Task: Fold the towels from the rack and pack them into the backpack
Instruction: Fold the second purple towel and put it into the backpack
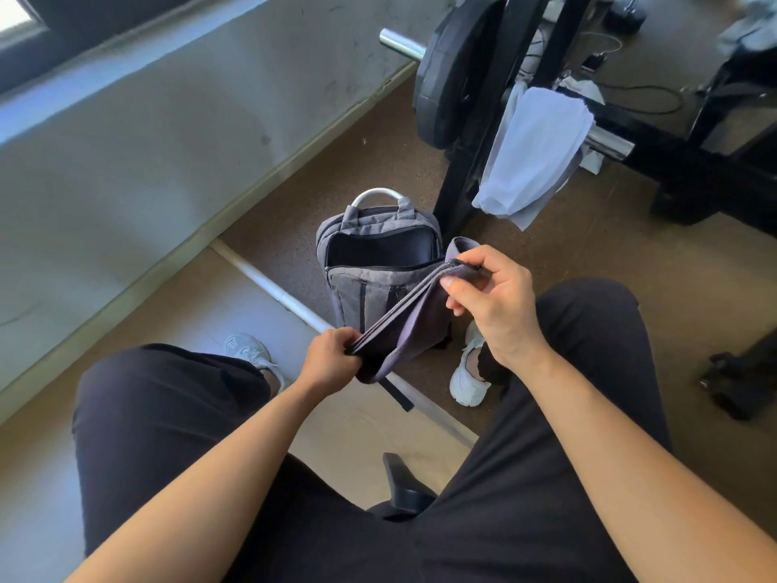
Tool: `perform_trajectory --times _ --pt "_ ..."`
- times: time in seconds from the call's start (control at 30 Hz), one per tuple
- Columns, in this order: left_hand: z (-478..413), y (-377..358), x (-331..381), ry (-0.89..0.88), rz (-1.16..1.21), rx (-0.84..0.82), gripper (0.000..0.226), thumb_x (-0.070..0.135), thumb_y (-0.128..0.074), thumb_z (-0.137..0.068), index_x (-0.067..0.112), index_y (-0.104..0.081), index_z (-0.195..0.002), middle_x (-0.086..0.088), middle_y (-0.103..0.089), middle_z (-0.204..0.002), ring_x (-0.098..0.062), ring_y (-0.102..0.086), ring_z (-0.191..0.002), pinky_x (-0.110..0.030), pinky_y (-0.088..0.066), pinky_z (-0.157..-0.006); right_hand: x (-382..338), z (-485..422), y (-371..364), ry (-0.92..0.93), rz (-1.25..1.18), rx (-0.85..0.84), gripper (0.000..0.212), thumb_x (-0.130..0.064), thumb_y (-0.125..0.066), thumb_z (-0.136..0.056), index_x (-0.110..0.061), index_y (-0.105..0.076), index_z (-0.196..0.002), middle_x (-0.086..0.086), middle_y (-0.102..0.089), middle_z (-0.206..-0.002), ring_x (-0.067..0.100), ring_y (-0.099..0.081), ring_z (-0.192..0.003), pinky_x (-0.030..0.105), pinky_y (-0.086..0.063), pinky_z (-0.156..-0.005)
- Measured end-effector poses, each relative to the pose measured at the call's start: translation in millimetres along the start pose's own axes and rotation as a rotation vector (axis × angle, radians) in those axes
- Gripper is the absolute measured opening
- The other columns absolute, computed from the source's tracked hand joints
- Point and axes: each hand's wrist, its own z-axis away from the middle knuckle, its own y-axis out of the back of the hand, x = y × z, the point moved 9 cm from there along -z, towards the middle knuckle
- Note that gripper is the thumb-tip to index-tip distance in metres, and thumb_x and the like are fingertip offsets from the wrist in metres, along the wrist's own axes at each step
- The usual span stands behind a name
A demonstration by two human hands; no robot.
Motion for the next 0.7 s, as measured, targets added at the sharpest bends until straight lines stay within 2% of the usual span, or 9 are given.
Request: perform_trajectory --times 0.07,0.2,0.37,0.5,0.6,0.63,0.7 --pt "-0.4 -5.2 -7.5 0.047 0.039 -0.05 0.035 -0.008 -0.059 -0.073 0.027 -0.062 -0.073 0.006 -0.062 -0.069 -0.007 -0.055 -0.066 -0.019 -0.036 -0.051 1.7 -1.9 4.9 0.008 0.02 0.012 0.014 -0.005 -0.072 -0.09 -0.002 -0.066 -0.102 0.013 -0.07 -0.085 0.021 -0.072 -0.072 0.032 -0.062 -0.063" --pt "0.0 -9.5 -13.6 0.05 0.025 -0.118 0.035 -0.008 -0.067 -0.068 0.026 -0.064 -0.072 0.004 -0.063 -0.07 -0.015 -0.057 -0.069 -0.023 -0.042 -0.055 11.6 -9.0 18.6 -0.008 0.052 0.063 0.013 -0.006 -0.072 -0.09 -0.004 -0.067 -0.102 0.016 -0.069 -0.096 0.023 -0.073 -0.083 0.032 -0.063 -0.068" --pt "0.4 -10.9 -2.9 -0.124 -0.178 -0.151 0.028 -0.001 -0.068 -0.07 0.025 -0.06 -0.075 0.004 -0.057 -0.066 -0.021 -0.053 -0.069 -0.026 -0.036 -0.053 26.4 -15.9 32.6 -0.061 0.172 0.17 0.009 -0.012 -0.069 -0.094 -0.01 -0.066 -0.102 0.003 -0.072 -0.091 0.012 -0.073 -0.08 0.032 -0.064 -0.069" --pt "3.6 -10.7 1.9 -0.235 -0.202 -0.173 0.031 0.003 -0.069 -0.073 0.031 -0.056 -0.072 0.01 -0.053 -0.062 -0.019 -0.05 -0.067 -0.028 -0.04 -0.058 38.3 -25.4 41.8 -0.072 0.393 0.239 0.013 -0.024 -0.068 -0.094 -0.015 -0.067 -0.104 -0.002 -0.067 -0.093 0.013 -0.066 -0.088 0.039 -0.061 -0.082" --pt "8.1 -7.4 5.5 -0.258 -0.018 -0.219 0.021 0.007 -0.067 -0.073 0.024 -0.067 -0.086 0.004 -0.065 -0.074 -0.019 -0.062 -0.076 -0.041 -0.056 -0.072 42.3 -32.1 53.9 -0.108 0.596 0.343 0.017 -0.034 -0.067 -0.094 -0.021 -0.067 -0.105 -0.002 -0.055 -0.099 0.019 -0.056 -0.1 0.043 -0.053 -0.092" --pt "10.2 -5.7 6.6 -0.249 0.104 -0.247 0.026 0.006 -0.066 -0.074 0.022 -0.07 -0.092 -0.001 -0.071 -0.082 -0.017 -0.067 -0.081 -0.043 -0.059 -0.077 39.7 -35.2 57.7 -0.105 0.67 0.366 0.018 -0.036 -0.066 -0.095 -0.021 -0.067 -0.105 -0.002 -0.053 -0.1 0.021 -0.053 -0.104 0.044 -0.048 -0.097" --pt "14.1 2.5 8.6 -0.227 0.305 -0.254 0.038 -0.008 -0.064 -0.078 0.015 -0.073 -0.105 -0.007 -0.077 -0.097 -0.018 -0.071 -0.092 -0.04 -0.06 -0.086 37.7 -43.5 60.3 -0.08 0.768 0.344 0.021 -0.039 -0.062 -0.097 -0.021 -0.066 -0.106 0.001 -0.06 -0.102 0.02 -0.053 -0.106 0.044 -0.039 -0.102"
